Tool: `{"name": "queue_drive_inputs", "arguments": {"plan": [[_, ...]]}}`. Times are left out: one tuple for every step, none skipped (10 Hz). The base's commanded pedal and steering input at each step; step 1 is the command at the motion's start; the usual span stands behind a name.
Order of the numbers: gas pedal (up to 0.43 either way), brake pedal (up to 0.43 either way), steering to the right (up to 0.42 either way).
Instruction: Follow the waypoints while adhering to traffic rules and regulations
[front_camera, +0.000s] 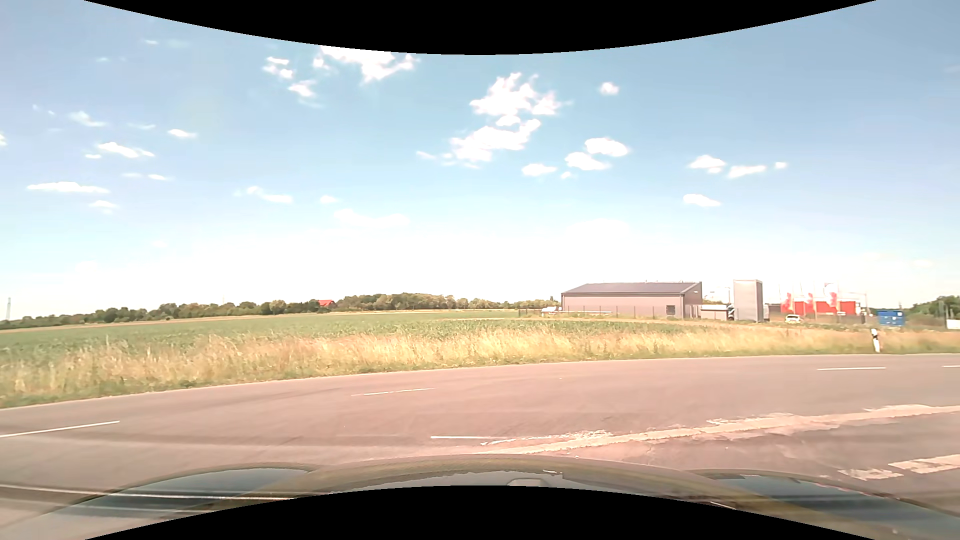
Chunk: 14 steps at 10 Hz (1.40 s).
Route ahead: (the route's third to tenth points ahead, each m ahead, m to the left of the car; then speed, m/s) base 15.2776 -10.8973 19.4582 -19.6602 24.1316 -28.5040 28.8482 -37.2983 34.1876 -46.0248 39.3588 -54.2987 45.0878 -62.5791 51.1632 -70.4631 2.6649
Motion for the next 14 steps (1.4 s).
{"name": "queue_drive_inputs", "arguments": {"plan": [[0.311, 0.000, 0.395], [0.311, 0.000, 0.406], [0.319, 0.000, 0.410], [0.331, 0.000, 0.408], [0.331, 0.000, 0.404], [0.331, 0.000, 0.404], [0.331, 0.000, 0.403], [0.331, 0.000, 0.403], [0.331, 0.000, 0.403], [0.331, 0.000, 0.402], [0.331, 0.000, 0.400], [0.319, 0.000, 0.396], [0.331, 0.000, 0.386], [0.331, 0.000, 0.372]]}}
